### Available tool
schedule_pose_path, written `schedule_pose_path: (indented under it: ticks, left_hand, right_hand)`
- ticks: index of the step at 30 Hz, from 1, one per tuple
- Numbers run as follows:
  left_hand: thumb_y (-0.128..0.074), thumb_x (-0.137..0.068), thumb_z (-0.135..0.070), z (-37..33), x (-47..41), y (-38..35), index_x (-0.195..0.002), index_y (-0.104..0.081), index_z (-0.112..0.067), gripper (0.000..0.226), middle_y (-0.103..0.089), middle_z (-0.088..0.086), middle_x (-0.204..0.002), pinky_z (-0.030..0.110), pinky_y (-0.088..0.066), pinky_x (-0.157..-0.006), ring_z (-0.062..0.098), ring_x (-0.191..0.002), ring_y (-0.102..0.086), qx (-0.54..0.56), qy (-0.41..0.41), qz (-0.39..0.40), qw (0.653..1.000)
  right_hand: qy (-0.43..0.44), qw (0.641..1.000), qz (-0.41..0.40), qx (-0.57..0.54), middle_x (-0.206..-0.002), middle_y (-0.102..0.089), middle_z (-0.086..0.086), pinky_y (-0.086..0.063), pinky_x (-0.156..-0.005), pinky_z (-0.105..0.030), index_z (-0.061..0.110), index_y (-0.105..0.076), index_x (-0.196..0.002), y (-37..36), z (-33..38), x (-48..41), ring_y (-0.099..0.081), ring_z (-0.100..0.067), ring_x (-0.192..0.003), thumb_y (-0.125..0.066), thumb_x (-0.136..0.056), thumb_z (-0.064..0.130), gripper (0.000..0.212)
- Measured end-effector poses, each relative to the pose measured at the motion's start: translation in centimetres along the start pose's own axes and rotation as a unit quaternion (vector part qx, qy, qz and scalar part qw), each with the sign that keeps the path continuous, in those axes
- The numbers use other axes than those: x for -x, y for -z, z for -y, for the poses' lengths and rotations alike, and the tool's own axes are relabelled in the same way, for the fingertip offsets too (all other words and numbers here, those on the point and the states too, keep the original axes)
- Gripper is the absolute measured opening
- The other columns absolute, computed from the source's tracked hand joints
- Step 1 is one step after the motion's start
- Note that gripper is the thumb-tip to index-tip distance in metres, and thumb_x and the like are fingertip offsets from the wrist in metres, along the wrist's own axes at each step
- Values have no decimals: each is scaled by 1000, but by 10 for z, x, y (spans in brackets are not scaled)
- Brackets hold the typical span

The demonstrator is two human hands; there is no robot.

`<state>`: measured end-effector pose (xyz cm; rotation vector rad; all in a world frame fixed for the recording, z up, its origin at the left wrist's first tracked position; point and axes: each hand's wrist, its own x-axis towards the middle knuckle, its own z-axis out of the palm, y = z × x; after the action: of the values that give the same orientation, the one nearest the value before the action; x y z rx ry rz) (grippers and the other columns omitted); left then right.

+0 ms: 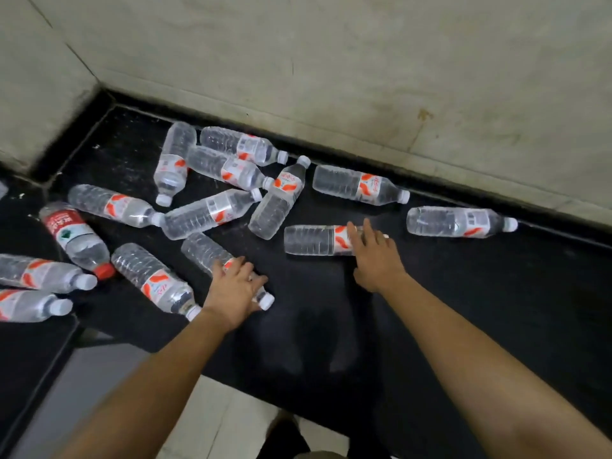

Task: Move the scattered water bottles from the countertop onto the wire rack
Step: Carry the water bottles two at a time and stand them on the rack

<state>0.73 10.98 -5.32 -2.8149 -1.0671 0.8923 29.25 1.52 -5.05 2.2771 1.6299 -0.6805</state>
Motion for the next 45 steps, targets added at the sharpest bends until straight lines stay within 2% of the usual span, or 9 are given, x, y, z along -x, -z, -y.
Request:
schedule_pose_path:
  ticks: [4,9,15,22,29,34,38,42,45]
  left_hand:
    - [-52,-87,-67,-12,-7,-2,-140,-48,-37,61,-46,3,-135,59,-22,-109,27,-131,-37,50,28,-29,998]
    - [-47,-80,-79,-25,-19,2,-132,-52,-34,69,-52,5,-126,52,-25,-104,28,-120,-43,80,65,-60,993]
    - [-49,-75,-83,-32,-30,-1,-130,-52,-30,76,-54,5,-124,47,-34,-97,28,-116,-45,141,93,-71,983]
    - [-72,-77,-56,-1,-15,-14,-154,-25,-27,95,-48,2,-138,43,-32,-107,26,-127,-45,157,-11,-45,986]
    - [-71,-77,-55,21,-4,-31,-145,-42,-23,81,-55,5,-128,48,-38,-100,29,-116,-52,148,30,-59,987]
    - [-67,-80,-58,17,-10,-21,-143,-35,-27,78,-49,3,-133,47,-36,-105,26,-123,-47,165,60,-27,984]
    - [-65,-80,-63,11,-14,-15,-138,-35,-25,76,-49,6,-134,47,-39,-103,28,-123,-49,179,93,-11,979]
    - [-67,-77,-67,-8,-23,-5,-129,-39,-18,77,-52,12,-133,49,-44,-97,34,-121,-53,246,152,7,957]
    - [-67,-78,-66,-33,-29,4,-119,-39,-11,74,-53,16,-129,47,-49,-91,36,-115,-56,319,180,-6,931]
  right_hand:
    - [-51,998,-24,-24,-155,-29,-15,-38,-109,-46,27,5,-160,-6,6,10,-31,-36,-137,-63,-88,18,99]
    - [-108,990,-30,-87,-136,-50,-14,-35,-107,-48,31,1,-157,-36,19,24,-48,-33,-123,-62,-89,53,95]
    - [-133,981,-85,-111,-164,-15,-17,-18,-121,-51,12,-9,-158,-30,37,1,-25,-35,-147,-63,-85,63,104]
    - [-76,981,-114,-140,-162,-20,-18,-23,-120,-50,8,0,-160,-4,71,-36,-24,-35,-148,-68,-86,57,112]
    - [-11,991,-92,-93,-153,-35,-12,-34,-113,-45,11,-15,-159,-6,71,-36,-40,-32,-135,-74,-88,29,94]
    - [79,992,-88,-46,-151,-39,-4,-12,-123,-45,23,-32,-153,-22,36,14,-35,-29,-140,-71,-81,11,83]
    - [111,992,-51,-25,-157,-33,-2,1,-125,-51,27,-34,-152,-38,2,58,-9,-31,-155,-67,-84,4,79]
    - [81,994,-20,-65,-170,-8,-5,16,-120,-54,35,-43,-147,-45,-26,87,13,-31,-156,-70,-84,15,72]
    - [-15,981,-68,-183,-170,6,-11,17,-121,-51,34,-36,-153,-43,-30,90,17,-28,-155,-60,-91,24,68]
